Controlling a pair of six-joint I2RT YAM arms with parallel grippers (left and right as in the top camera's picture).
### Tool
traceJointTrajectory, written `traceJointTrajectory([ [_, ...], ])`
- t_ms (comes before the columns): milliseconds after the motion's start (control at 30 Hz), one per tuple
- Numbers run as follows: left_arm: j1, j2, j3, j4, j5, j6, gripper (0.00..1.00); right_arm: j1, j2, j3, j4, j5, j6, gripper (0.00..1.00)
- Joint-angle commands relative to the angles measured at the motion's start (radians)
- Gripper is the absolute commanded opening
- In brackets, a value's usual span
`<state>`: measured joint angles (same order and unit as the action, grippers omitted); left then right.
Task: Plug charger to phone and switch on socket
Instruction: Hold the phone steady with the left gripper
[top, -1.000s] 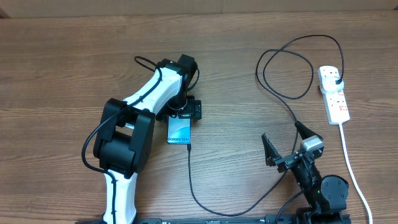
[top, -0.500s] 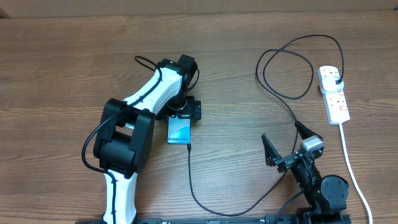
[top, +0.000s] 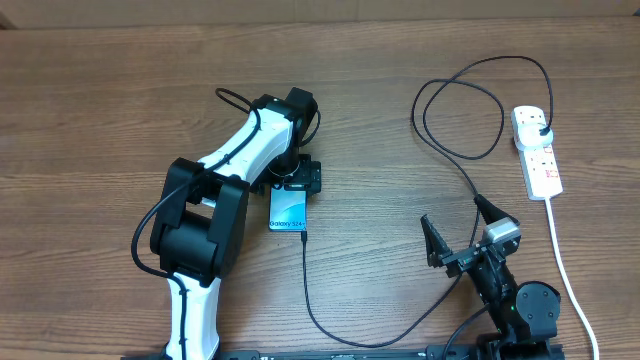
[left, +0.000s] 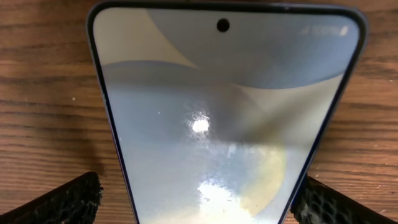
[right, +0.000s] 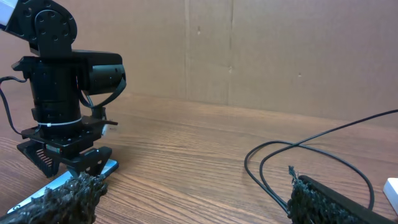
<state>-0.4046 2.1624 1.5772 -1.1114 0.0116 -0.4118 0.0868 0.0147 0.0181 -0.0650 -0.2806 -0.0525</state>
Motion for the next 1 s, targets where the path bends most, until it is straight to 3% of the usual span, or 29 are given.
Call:
traceJointTrajectory([
  [0, -0.005, 0.018, -0.005, -0.019, -0.014, 0.015, 1.00, 0.002, -0.012, -0.010, 0.005, 0.007, -0.005, 1.00],
  [967, -0.009, 0.018, -0.005, 0.034, -0.012, 0.015, 1.00, 0.002, -0.012, -0.010, 0.005, 0.007, -0.005, 1.00],
])
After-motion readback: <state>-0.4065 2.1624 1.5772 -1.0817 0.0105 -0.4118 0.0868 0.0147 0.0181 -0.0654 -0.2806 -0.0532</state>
